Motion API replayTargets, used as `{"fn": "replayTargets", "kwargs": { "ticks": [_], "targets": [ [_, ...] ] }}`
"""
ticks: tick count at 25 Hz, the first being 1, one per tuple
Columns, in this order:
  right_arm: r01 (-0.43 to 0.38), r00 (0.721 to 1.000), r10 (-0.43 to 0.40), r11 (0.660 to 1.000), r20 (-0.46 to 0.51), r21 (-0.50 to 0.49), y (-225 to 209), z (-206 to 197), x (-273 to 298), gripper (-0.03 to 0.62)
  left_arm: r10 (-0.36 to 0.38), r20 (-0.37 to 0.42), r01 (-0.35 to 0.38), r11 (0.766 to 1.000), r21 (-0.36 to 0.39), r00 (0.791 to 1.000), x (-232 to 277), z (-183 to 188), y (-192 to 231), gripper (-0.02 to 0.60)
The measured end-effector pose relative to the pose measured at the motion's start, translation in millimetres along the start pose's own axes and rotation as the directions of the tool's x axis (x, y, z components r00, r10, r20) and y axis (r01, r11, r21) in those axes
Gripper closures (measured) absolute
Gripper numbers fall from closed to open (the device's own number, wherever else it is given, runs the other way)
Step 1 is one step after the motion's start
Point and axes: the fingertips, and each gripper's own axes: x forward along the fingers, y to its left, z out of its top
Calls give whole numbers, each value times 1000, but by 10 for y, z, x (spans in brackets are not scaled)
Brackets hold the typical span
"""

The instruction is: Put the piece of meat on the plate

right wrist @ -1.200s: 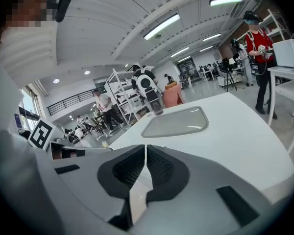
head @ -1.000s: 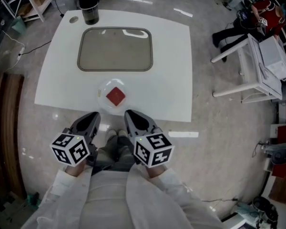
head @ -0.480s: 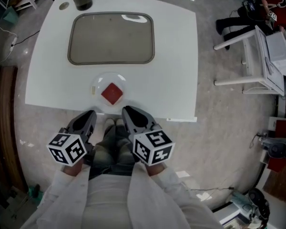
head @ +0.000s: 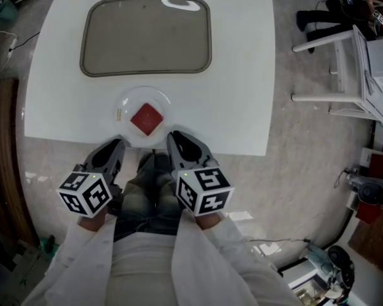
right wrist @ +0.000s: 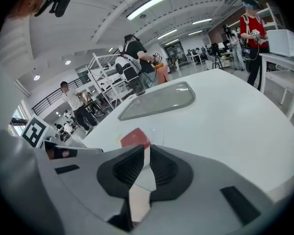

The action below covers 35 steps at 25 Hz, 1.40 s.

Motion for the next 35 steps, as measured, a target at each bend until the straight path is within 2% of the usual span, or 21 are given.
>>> {"fn": "replayTargets", "kwargs": {
  "ticks": [2,5,12,16,23,35],
  "targets": [
    [0,1000,0,1000,-6,12,-21,-10,42,564,-2,-5,2,1000,-17,1000,43,-10,30,565],
    [-2,1000,2,1000,-27,23,-45,-61,84,513,3,-7,-3,999,-38,1000,85,-8,93,563],
    [2,999,0,999,-45,32,-80,-95,175,496,27,1,-27,998,-59,1000,143,114,185,559],
    [0,998,2,1000,-69,22,-90,-126,211,494,37,-13,-38,996,-84,999,171,98,212,509],
    [5,997,-4,1000,-83,9,-110,-135,267,489,45,-53,-50,993,-104,998,238,52,244,476],
    [16,994,-12,999,-105,39,-146,-166,345,485,23,-36,-28,986,-164,999,305,110,224,474]
  ]
}}
